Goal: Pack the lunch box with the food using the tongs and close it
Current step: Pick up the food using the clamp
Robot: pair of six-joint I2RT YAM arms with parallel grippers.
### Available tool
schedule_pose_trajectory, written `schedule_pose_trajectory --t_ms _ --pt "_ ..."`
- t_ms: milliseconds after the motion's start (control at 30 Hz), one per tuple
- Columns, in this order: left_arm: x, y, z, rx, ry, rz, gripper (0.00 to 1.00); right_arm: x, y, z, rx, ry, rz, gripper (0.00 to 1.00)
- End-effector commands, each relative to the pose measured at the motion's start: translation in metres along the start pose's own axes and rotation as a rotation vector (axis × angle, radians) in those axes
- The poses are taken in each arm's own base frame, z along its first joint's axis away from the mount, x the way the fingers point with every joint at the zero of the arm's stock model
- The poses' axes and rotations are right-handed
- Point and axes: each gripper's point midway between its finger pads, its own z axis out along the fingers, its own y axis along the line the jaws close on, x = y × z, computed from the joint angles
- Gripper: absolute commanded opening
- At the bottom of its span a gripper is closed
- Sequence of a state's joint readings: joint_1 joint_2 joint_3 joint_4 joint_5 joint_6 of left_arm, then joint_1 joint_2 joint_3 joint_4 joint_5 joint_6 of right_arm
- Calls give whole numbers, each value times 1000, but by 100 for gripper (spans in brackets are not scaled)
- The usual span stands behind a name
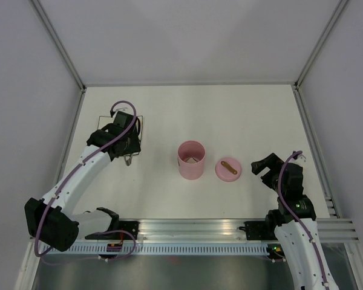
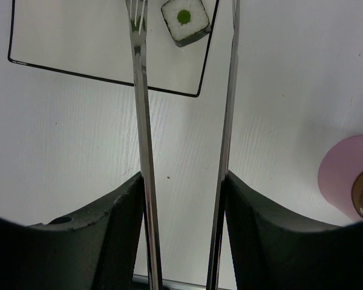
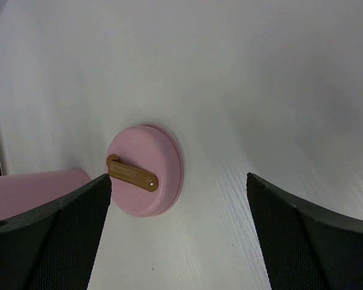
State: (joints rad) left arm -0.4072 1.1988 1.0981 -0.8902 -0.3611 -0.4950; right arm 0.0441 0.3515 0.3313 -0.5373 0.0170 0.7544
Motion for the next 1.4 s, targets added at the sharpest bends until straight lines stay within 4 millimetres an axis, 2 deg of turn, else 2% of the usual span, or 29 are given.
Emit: schedule_pose_trajectory --t_ms 0,200,633,900,1100,1367 --pt "-25 -14 3 35 -85 -95 58 -3 6 0 -23 -4 -14 98" --pt "-15 -13 19 -6 -41 -93 59 -3 7 3 -31 -10 -10 98" --pt "10 -8 38 -53 24 -111 61 -1 4 19 -10 12 -25 98" --pt "12 -12 52 -66 36 -105 61 -4 7 22 -8 14 -40 98" --pt "12 -12 57 -77 36 -102 54 -5 5 24 3 11 -40 98" --pt "7 -10 54 -72 14 -97 42 -3 3 28 10 21 -33 98"
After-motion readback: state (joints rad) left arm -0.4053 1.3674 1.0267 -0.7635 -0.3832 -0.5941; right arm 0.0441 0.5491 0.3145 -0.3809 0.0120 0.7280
